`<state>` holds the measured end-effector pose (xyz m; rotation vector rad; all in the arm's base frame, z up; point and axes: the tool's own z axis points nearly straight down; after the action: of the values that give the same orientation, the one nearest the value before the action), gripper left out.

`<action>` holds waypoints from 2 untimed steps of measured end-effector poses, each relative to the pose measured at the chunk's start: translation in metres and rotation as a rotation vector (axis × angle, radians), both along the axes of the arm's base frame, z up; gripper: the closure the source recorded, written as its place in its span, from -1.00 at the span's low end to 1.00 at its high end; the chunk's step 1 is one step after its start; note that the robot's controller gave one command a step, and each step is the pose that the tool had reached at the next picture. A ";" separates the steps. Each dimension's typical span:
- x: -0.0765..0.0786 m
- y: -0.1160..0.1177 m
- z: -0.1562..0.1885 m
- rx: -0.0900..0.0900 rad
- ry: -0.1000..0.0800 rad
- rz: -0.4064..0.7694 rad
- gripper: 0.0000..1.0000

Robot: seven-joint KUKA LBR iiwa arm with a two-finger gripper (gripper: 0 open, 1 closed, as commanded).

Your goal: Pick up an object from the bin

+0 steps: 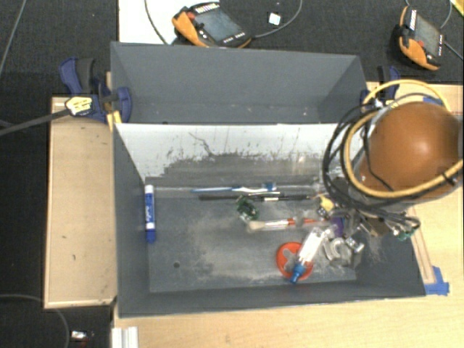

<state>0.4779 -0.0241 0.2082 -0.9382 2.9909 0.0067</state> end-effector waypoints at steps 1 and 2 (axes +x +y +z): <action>0.028 -0.022 -0.078 -0.008 -0.004 0.500 -1.00; 0.028 -0.009 0.014 -0.002 0.002 0.413 -1.00</action>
Offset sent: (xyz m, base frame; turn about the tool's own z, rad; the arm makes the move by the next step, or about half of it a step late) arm 0.0303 0.0045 0.1257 -0.0761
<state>0.5057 -0.0329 0.2222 -1.5330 2.7383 0.0067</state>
